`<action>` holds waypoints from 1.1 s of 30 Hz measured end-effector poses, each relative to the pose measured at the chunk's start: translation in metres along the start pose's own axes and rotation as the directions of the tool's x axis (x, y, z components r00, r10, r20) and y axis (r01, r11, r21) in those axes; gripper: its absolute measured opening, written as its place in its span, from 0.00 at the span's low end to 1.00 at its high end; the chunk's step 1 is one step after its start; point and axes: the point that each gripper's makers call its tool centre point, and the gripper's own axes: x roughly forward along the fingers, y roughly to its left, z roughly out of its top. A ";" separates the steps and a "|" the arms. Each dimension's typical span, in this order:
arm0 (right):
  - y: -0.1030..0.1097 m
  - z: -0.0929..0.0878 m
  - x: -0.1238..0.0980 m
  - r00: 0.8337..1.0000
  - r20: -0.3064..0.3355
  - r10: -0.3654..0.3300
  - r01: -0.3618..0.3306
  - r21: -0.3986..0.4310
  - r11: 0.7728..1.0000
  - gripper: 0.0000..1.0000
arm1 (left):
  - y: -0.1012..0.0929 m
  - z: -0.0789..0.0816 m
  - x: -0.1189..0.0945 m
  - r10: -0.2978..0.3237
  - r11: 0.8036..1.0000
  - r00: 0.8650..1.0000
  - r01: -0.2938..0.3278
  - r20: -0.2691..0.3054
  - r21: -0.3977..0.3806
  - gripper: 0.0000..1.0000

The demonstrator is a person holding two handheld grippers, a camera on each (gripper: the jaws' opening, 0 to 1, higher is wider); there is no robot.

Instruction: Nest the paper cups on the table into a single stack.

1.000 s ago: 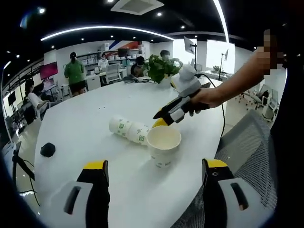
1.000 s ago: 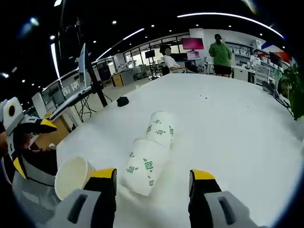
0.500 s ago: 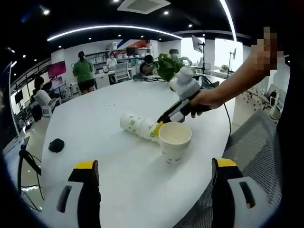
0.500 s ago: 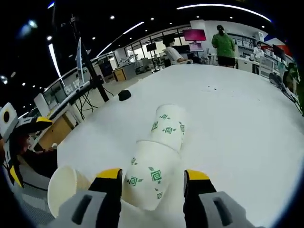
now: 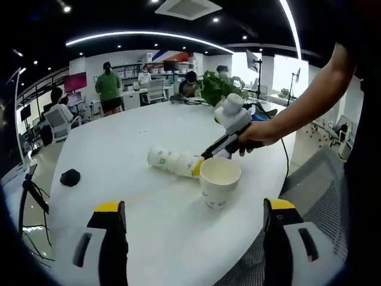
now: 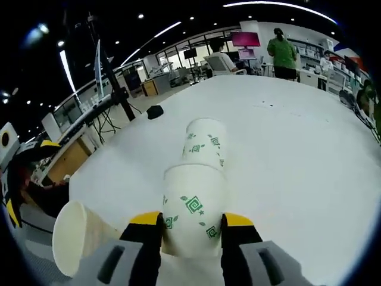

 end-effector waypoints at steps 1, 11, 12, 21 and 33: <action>-0.001 -0.001 -0.001 1.000 0.000 -0.003 0.003 0.001 1.000 0.37 | 0.000 0.000 0.000 -0.001 1.000 1.000 0.001 0.000 -0.001 0.95; -0.005 -0.004 -0.008 1.000 0.011 -0.026 0.026 -0.004 1.000 0.37 | -0.003 0.000 0.001 -0.012 1.000 1.000 0.012 -0.006 0.003 0.91; -0.005 -0.004 -0.010 1.000 0.016 -0.025 0.025 -0.001 1.000 0.37 | -0.002 0.001 0.000 -0.010 1.000 1.000 0.010 -0.002 0.001 0.91; -0.005 0.005 -0.024 0.998 0.059 -0.032 0.033 -0.009 0.999 0.37 | 0.003 0.006 -0.005 -0.007 1.000 1.000 0.007 0.017 -0.010 0.88; 0.005 0.018 -0.079 0.979 0.200 -0.042 0.042 0.005 0.999 0.37 | -0.010 0.019 -0.001 -0.065 0.998 0.997 0.065 0.031 -0.012 0.72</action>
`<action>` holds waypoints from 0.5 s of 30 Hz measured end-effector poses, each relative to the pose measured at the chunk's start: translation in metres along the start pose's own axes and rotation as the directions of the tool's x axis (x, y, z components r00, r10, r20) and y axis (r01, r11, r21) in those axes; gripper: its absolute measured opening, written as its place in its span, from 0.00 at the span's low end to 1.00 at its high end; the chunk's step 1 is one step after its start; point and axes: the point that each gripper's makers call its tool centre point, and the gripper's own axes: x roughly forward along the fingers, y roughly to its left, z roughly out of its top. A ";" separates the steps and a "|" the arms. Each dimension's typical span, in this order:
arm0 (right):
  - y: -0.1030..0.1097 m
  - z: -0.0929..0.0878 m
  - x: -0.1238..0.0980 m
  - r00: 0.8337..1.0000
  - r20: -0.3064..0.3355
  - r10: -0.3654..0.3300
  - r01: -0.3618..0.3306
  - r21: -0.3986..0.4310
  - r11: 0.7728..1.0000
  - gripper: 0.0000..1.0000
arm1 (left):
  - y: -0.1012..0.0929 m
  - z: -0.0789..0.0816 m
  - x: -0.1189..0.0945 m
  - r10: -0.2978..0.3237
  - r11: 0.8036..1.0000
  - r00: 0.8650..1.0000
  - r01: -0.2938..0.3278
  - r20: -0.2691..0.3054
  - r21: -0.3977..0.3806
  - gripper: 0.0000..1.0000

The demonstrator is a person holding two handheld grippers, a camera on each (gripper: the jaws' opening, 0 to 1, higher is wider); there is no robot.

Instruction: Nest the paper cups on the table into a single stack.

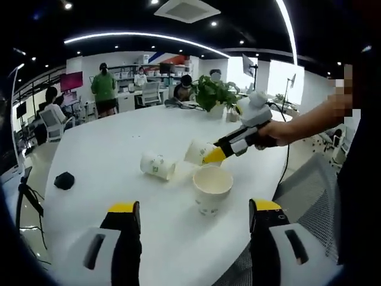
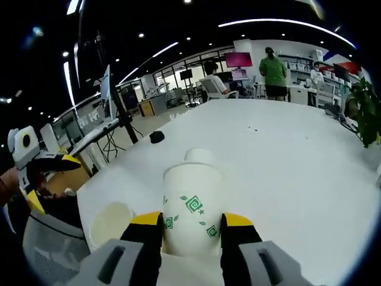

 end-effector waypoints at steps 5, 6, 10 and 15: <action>0.014 0.015 -0.021 0.999 0.050 0.016 -0.015 -0.010 1.000 0.37 | -0.004 0.014 0.001 -0.028 1.000 1.000 0.028 0.009 0.012 0.67; 0.018 0.017 -0.024 0.998 0.064 0.024 -0.023 -0.012 1.000 0.37 | -0.006 0.018 0.001 -0.038 0.999 0.999 0.038 0.016 0.013 0.66; 0.029 0.025 -0.036 0.995 0.086 0.044 -0.042 -0.026 0.999 0.37 | -0.009 0.032 -0.001 -0.061 0.998 0.997 0.061 0.042 0.013 0.61; 0.041 0.026 -0.046 0.992 0.102 0.073 -0.068 -0.050 0.996 0.36 | -0.018 0.051 -0.006 -0.104 0.995 0.992 0.102 0.076 0.019 0.53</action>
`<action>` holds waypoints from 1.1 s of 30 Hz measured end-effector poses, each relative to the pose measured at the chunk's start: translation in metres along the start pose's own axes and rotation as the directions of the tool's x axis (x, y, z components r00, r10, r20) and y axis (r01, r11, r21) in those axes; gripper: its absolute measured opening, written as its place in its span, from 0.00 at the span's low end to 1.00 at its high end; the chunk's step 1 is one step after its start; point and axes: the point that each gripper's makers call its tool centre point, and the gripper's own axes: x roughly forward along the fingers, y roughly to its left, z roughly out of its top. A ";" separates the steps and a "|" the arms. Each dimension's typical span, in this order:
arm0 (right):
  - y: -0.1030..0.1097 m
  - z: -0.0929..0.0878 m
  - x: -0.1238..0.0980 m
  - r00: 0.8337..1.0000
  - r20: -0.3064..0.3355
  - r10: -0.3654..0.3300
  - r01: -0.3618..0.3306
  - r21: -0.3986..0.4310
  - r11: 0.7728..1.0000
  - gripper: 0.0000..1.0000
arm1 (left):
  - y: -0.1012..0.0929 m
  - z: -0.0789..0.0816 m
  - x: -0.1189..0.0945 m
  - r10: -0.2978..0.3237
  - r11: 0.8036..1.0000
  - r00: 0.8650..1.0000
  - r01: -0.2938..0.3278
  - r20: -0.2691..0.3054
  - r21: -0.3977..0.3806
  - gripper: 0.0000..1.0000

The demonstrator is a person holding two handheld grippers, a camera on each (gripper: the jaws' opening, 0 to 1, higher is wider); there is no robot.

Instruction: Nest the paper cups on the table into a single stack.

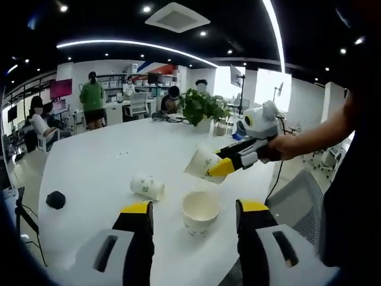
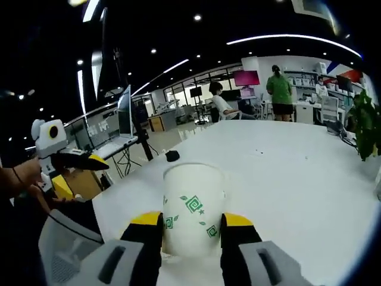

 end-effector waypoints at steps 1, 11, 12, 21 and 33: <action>0.005 0.001 -0.002 1.000 0.004 0.008 -0.008 -0.005 1.000 0.36 | -0.002 0.002 0.000 -0.009 1.000 1.000 0.009 0.003 0.003 0.51; 0.039 -0.003 -0.014 0.997 0.001 0.081 -0.080 -0.111 0.991 0.36 | -0.031 0.012 0.003 -0.168 0.977 0.985 0.172 -0.045 0.128 0.36; 0.042 -0.003 -0.015 0.996 0.001 0.088 -0.087 -0.119 0.989 0.36 | -0.033 0.013 0.004 -0.176 0.974 0.983 0.181 -0.048 0.136 0.35; 0.068 -0.005 -0.022 0.991 0.015 0.131 -0.126 -0.183 0.975 0.36 | -0.048 0.018 0.008 -0.254 0.946 0.964 0.264 -0.079 0.186 0.31; 0.094 -0.009 -0.024 0.977 0.004 0.214 -0.203 -0.303 0.931 0.36 | -0.063 0.014 0.015 -0.343 0.899 0.928 0.369 -0.142 0.238 0.22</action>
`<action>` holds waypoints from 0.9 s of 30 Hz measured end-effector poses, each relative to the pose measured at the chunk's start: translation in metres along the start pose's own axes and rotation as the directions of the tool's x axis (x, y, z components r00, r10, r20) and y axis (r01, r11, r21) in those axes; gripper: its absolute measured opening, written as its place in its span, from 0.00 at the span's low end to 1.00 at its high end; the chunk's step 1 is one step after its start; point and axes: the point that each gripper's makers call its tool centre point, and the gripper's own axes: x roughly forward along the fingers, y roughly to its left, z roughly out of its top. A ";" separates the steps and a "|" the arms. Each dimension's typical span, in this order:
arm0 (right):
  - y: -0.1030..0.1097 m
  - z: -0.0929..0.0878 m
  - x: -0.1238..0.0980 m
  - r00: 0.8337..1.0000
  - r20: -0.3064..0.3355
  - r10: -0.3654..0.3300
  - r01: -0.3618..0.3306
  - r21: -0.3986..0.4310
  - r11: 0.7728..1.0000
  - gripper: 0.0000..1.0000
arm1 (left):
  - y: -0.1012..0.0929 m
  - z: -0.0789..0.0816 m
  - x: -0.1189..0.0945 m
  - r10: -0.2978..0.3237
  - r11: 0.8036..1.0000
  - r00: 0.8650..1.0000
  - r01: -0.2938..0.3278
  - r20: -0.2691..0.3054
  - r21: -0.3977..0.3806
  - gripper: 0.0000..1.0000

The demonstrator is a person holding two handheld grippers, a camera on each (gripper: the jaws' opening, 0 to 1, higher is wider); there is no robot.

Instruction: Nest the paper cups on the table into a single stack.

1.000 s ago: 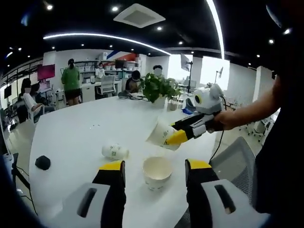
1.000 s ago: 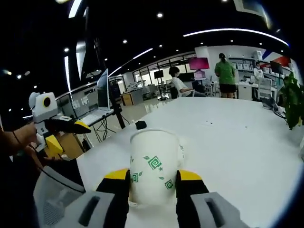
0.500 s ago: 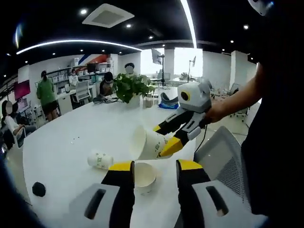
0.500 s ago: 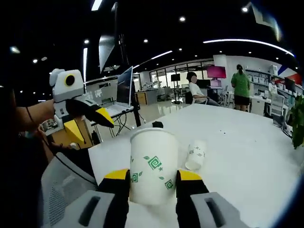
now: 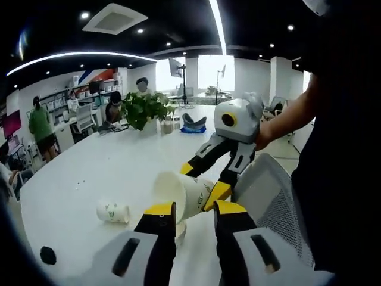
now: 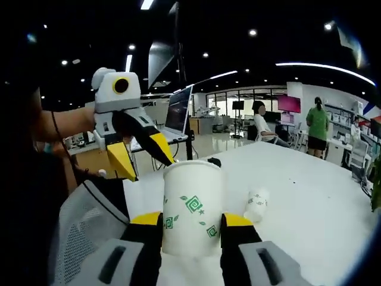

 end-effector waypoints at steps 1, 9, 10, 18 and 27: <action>0.003 0.000 0.001 1.000 -0.002 0.009 -0.009 -0.014 1.000 0.36 | -0.001 -0.002 0.001 -0.008 1.000 1.000 0.008 -0.014 0.013 0.22; 0.014 -0.004 0.003 0.999 -0.013 0.037 -0.038 -0.094 0.995 0.36 | -0.013 -0.011 0.007 -0.076 0.995 0.995 0.080 -0.070 0.051 0.15; 0.015 -0.004 0.003 0.999 -0.012 0.040 -0.041 -0.102 0.994 0.36 | -0.014 -0.012 0.007 -0.086 0.994 0.993 0.090 -0.079 0.055 0.14; 0.022 -0.001 0.004 0.999 -0.008 0.051 -0.052 -0.176 0.983 0.36 | -0.021 -0.014 0.009 -0.134 0.989 0.987 0.139 -0.088 0.050 0.04; 0.023 -0.003 0.005 0.999 -0.017 0.048 -0.050 -0.198 0.979 0.36 | -0.031 -0.015 0.011 -0.185 0.979 0.978 0.192 -0.096 0.073 0.00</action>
